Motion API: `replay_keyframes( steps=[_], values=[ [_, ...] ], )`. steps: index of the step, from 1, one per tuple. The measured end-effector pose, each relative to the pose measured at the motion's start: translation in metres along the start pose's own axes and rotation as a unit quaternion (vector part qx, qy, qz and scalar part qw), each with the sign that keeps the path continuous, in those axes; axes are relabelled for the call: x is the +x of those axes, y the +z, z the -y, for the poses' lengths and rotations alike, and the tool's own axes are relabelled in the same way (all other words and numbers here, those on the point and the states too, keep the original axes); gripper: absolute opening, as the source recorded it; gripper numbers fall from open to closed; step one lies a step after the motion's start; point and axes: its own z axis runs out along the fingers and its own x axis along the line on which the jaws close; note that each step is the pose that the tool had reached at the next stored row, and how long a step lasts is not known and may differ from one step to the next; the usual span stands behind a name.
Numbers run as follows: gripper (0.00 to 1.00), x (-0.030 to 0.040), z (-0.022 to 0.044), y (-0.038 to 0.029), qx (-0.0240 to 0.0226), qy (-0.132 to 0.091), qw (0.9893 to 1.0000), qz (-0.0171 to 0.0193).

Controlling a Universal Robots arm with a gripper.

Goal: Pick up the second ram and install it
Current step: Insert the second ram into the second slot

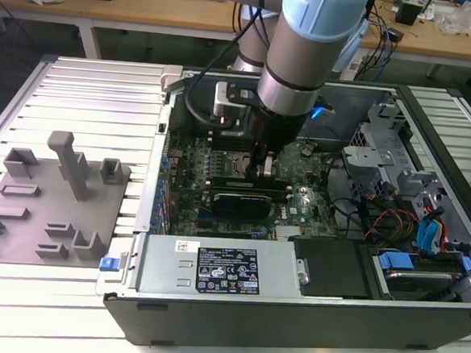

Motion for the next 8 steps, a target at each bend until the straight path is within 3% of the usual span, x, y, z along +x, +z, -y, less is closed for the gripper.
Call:
replay_keyframes(
  steps=[1,2,5,6,8],
  values=[
    [0.18,-0.0026,-0.001,-0.0099,0.0,0.0,1.0,-0.0008],
    [0.12,-0.0039,-0.0015,-0.0152,0.0001,0.0,1.0,-0.0014],
    [0.11,-0.0076,-0.0034,-0.0356,0.0002,0.0,1.0,-0.0045],
    [0.11,-0.0081,-0.0038,-0.04,0.0002,0.0,1.0,-0.0048],
    [0.11,-0.0081,-0.0039,-0.0405,0.0002,0.0,1.0,-0.0047]
  ],
)
